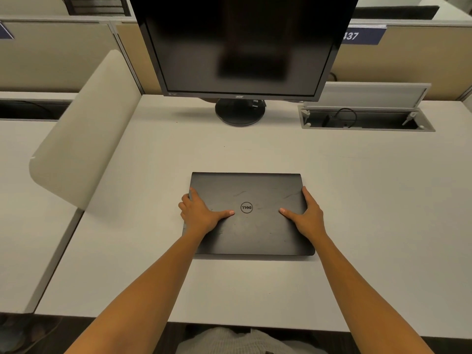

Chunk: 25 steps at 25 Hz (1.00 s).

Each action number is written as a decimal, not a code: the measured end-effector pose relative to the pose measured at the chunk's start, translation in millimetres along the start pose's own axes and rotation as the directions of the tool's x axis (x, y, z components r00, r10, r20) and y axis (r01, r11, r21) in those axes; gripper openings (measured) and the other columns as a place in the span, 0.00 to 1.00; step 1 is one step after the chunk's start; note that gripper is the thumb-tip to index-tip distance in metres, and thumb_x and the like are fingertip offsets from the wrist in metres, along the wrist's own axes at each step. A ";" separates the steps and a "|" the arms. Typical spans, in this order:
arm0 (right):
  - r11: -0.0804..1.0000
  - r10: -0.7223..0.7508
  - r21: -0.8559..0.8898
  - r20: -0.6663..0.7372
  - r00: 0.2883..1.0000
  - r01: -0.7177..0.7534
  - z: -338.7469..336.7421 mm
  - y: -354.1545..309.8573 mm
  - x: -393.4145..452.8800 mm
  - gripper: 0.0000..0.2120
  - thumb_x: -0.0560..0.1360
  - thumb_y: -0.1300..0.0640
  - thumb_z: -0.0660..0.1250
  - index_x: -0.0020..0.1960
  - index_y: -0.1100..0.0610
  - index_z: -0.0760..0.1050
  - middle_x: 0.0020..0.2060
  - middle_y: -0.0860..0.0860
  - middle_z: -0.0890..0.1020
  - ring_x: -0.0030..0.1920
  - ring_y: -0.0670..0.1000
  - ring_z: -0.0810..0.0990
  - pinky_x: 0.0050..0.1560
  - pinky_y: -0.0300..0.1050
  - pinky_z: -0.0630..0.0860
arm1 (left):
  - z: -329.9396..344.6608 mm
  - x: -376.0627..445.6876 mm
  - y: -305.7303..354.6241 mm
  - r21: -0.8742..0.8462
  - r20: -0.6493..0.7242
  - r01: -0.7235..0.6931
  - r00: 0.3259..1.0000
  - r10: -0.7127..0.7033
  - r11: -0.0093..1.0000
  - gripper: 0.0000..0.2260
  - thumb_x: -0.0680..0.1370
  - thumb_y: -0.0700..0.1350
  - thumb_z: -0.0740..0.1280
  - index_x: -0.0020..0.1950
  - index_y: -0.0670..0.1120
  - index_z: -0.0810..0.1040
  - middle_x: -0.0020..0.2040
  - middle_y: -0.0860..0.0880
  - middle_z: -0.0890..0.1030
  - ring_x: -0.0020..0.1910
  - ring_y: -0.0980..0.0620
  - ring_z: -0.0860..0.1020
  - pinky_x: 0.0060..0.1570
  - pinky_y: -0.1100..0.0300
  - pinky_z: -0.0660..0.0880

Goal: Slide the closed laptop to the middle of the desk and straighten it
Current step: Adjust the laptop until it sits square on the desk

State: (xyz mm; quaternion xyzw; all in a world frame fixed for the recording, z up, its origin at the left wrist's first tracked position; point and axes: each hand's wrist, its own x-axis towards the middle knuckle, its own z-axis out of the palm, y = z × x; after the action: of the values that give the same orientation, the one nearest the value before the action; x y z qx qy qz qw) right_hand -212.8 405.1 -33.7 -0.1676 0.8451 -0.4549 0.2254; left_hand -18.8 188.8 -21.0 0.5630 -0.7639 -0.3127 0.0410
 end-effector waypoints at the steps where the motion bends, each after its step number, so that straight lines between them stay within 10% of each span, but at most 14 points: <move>1: 1.000 -0.003 -0.001 0.001 1.000 0.003 -0.2 -0.1 0.1 0.49 0.68 0.48 0.80 0.81 0.52 0.57 0.76 0.53 0.68 0.74 0.58 0.70 0.71 0.53 0.70 | -0.3 -0.3 0.5 0.001 -0.001 0.002 1.000 -0.002 1.000 0.66 0.55 0.70 0.80 0.81 0.44 0.51 0.74 0.41 0.63 0.72 0.39 0.62 0.69 0.45 0.65; 19: 0.998 -0.061 -0.028 0.056 0.997 0.063 3.7 1.0 -5.3 0.45 0.74 0.48 0.74 0.82 0.53 0.51 0.79 0.51 0.62 0.77 0.55 0.64 0.75 0.50 0.63 | 1.4 -12.2 -5.9 -0.008 0.030 -0.087 0.996 0.087 0.996 0.62 0.64 0.72 0.73 0.83 0.44 0.42 0.82 0.40 0.47 0.81 0.42 0.46 0.79 0.47 0.47; 25: 0.842 -0.216 -0.504 0.008 0.976 0.191 17.6 9.0 -16.8 0.38 0.82 0.41 0.56 0.82 0.60 0.46 0.83 0.54 0.49 0.82 0.55 0.49 0.81 0.49 0.50 | 19.4 -26.4 -17.6 0.287 0.019 -0.348 0.934 0.358 0.892 0.42 0.79 0.70 0.50 0.83 0.45 0.41 0.83 0.43 0.41 0.82 0.45 0.39 0.79 0.47 0.39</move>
State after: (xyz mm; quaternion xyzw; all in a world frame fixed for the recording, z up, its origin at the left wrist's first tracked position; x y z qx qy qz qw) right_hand -190.0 405.9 -46.0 -0.2978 0.9169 -0.2446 0.1037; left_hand -2.7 217.6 -38.2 0.4203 -0.8896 -0.1766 0.0283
